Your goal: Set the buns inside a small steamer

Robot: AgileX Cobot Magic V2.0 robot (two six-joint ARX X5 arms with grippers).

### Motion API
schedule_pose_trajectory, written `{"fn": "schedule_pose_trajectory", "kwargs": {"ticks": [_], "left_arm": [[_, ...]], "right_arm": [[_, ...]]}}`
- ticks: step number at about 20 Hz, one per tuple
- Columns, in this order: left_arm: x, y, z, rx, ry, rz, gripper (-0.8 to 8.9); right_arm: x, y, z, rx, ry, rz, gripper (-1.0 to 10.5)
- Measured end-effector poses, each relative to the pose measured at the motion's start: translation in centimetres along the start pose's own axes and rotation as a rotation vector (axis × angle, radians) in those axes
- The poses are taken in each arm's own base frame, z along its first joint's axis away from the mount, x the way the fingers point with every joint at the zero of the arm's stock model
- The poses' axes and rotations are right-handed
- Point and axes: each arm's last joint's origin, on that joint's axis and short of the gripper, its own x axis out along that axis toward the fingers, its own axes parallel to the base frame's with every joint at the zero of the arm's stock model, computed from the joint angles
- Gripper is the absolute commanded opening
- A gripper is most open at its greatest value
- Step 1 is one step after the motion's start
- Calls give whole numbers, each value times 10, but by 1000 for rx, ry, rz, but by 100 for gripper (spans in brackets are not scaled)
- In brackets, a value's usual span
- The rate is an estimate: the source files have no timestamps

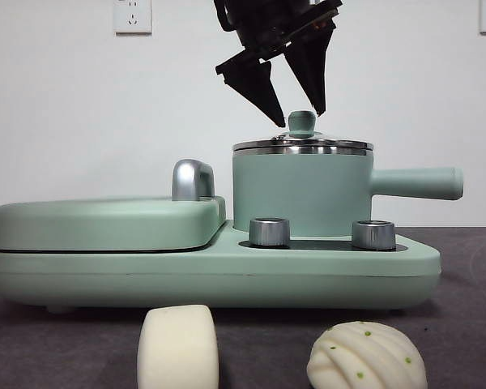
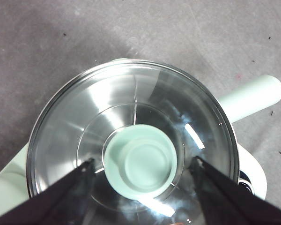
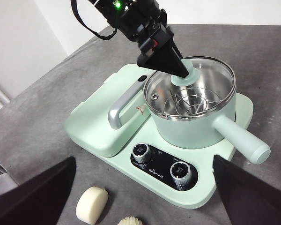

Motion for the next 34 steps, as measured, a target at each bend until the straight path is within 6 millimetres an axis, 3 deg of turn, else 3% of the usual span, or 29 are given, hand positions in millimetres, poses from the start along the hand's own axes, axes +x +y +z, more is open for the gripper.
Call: {"fn": "schedule_pose_trajectory", "kwargs": {"ticks": [2, 9, 16, 24, 30, 34], "left_arm": [[2, 0, 0, 4, 3, 0, 293], [9, 1, 0, 19, 9, -3, 115], [8, 0, 0, 27, 11, -3, 115], [-22, 0, 3, 15, 5, 7, 115], [-33, 38, -3, -64, -3, 56, 115], [-61, 69, -11, -143, -42, 109, 115]], "right_arm": [[0, 0, 0, 0, 0, 0, 468], [0, 0, 0, 0, 0, 0, 468], [0, 0, 0, 0, 0, 0, 468], [5, -3, 2, 76, 87, 0, 467], [37, -7, 17, 159, 289, 94, 467], [74, 3, 24, 136, 451, 92, 467]]}}
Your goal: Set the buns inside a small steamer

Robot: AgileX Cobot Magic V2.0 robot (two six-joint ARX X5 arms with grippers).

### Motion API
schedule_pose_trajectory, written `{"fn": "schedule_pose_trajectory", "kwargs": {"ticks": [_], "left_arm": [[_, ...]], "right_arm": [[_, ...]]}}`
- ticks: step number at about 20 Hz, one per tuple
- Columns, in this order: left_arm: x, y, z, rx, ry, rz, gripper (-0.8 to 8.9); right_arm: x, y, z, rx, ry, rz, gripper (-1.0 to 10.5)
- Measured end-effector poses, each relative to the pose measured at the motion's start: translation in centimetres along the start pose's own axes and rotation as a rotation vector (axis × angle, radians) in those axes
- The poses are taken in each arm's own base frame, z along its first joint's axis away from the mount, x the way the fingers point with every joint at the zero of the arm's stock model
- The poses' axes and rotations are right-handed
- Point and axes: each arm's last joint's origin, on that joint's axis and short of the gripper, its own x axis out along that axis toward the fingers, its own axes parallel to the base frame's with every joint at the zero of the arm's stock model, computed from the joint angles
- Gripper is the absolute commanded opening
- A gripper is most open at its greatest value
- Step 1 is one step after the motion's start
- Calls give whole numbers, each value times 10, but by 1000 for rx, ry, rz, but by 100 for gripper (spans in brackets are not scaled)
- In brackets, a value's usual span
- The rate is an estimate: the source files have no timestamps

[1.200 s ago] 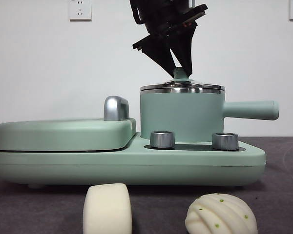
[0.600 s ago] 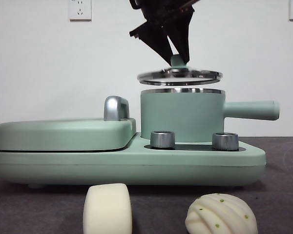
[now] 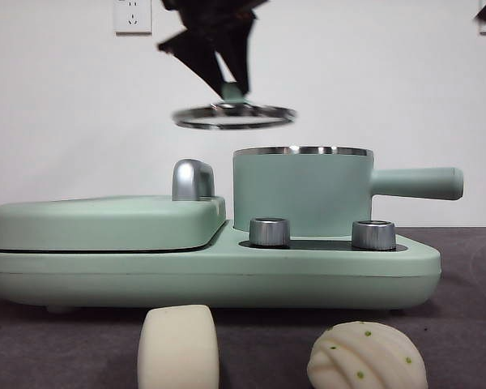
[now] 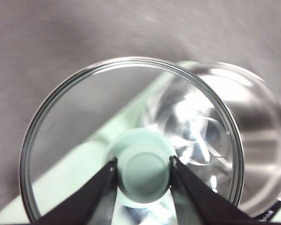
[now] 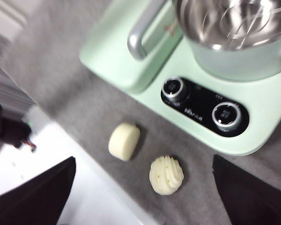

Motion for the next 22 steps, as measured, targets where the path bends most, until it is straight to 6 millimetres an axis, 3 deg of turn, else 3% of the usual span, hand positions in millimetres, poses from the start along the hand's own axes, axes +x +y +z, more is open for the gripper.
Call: {"fn": "schedule_pose_trajectory", "kwargs": {"ticks": [3, 6, 11, 17, 22], "left_arm": [[-20, 30, -7, -70, -10, 46, 115], [-26, 56, -15, -142, 7, 82, 115], [-33, 82, -23, -208, 15, 118, 115], [-37, 95, -28, -239, 18, 136, 115], [-38, 99, -29, -246, 17, 141, 115]], "right_arm": [[35, 19, 12, -46, 129, -40, 467], [78, 44, 17, -96, 239, -70, 467], [150, 67, 3, -94, 391, -97, 467], [216, 73, -17, -108, 498, -116, 466], [250, 65, -34, -109, 574, -203, 427]]}}
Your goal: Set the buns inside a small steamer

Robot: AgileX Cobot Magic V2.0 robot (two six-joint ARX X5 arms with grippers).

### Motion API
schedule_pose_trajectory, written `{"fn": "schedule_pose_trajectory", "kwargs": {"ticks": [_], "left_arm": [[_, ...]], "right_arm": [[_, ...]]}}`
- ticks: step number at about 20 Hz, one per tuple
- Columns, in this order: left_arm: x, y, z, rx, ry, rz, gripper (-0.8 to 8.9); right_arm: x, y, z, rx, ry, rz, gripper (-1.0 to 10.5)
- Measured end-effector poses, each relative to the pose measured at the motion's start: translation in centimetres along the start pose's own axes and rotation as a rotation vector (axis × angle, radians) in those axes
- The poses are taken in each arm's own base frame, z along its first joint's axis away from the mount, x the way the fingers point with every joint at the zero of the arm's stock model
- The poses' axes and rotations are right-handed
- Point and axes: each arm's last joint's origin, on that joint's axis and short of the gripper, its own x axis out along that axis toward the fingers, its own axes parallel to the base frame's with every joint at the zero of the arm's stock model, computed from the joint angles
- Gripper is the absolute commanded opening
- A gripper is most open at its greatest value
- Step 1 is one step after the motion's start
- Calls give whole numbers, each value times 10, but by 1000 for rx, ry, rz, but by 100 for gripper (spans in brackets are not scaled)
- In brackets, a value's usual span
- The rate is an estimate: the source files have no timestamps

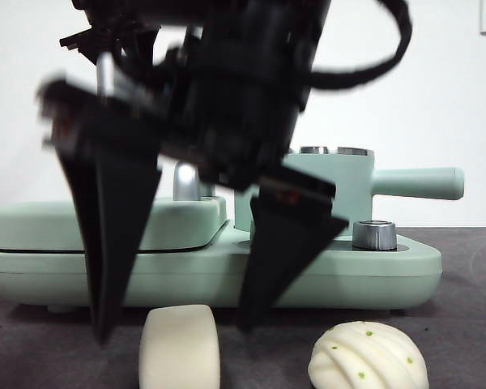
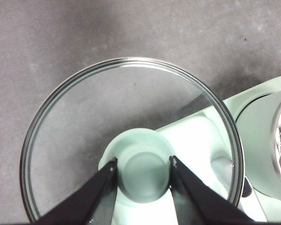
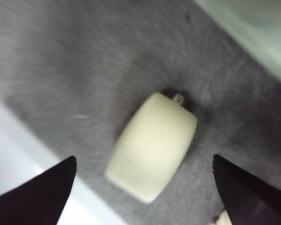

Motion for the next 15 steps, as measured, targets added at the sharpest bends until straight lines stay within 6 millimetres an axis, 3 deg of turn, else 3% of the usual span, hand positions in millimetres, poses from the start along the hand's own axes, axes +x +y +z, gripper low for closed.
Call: {"fn": "schedule_pose_trajectory", "kwargs": {"ticks": [4, 9, 12, 15], "left_arm": [[0, 0, 0, -1, 0, 1, 115], [0, 2, 0, -4, 0, 3, 115], [-1, 5, 0, -9, -1, 6, 115], [-1, 7, -1, -15, -1, 10, 115]], "right_arm": [[10, -1, 1, 7, 20, -12, 130], [3, -1, 6, 17, 30, -15, 108], [-35, -2, 28, 55, 27, -21, 108], [-99, -18, 55, 105, -3, -39, 108]]}}
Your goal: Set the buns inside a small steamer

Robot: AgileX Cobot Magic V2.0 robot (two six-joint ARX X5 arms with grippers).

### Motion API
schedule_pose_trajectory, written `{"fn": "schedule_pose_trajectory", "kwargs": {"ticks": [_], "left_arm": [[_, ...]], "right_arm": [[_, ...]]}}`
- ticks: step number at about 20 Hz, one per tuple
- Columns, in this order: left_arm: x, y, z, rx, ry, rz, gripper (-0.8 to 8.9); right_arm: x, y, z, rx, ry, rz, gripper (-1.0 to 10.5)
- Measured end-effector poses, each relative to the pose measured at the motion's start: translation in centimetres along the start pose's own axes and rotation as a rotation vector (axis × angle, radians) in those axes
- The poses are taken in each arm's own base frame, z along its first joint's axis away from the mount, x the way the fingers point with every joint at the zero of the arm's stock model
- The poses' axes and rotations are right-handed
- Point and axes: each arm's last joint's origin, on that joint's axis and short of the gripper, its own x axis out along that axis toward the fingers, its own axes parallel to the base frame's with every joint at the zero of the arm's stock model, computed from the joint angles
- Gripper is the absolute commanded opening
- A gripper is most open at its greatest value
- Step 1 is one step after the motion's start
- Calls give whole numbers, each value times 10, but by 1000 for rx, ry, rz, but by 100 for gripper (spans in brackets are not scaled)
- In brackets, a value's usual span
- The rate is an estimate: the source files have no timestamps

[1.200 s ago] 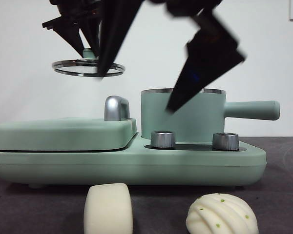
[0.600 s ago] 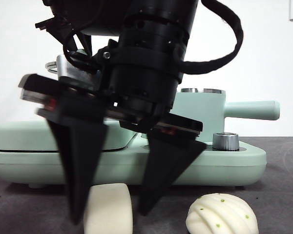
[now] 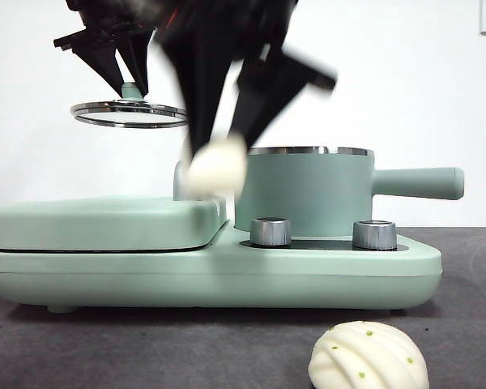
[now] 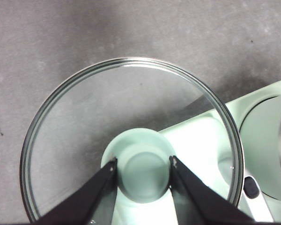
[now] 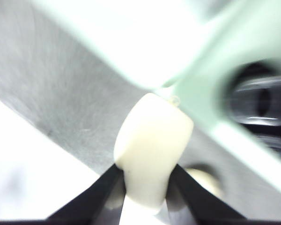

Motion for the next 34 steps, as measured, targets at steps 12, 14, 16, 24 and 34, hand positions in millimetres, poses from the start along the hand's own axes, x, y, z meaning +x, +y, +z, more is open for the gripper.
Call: {"fn": "schedule_pose_trajectory", "kwargs": {"ticks": [12, 14, 16, 24, 34], "left_arm": [[0, 1, 0, -2, 0, 1, 115], [0, 1, 0, -2, 0, 1, 115], [0, 1, 0, -2, 0, 1, 115], [0, 1, 0, -2, -1, 1, 115], [0, 1, 0, -2, -1, 1, 115]], "right_arm": [[-74, -107, 89, 150, -208, -76, 114], [-58, -116, 96, 153, -165, -64, 115], [-42, -121, 103, 152, -125, -69, 115], [-17, -127, 111, 117, -70, -78, 208], [-18, -127, 115, 115, -83, -56, 442]]}}
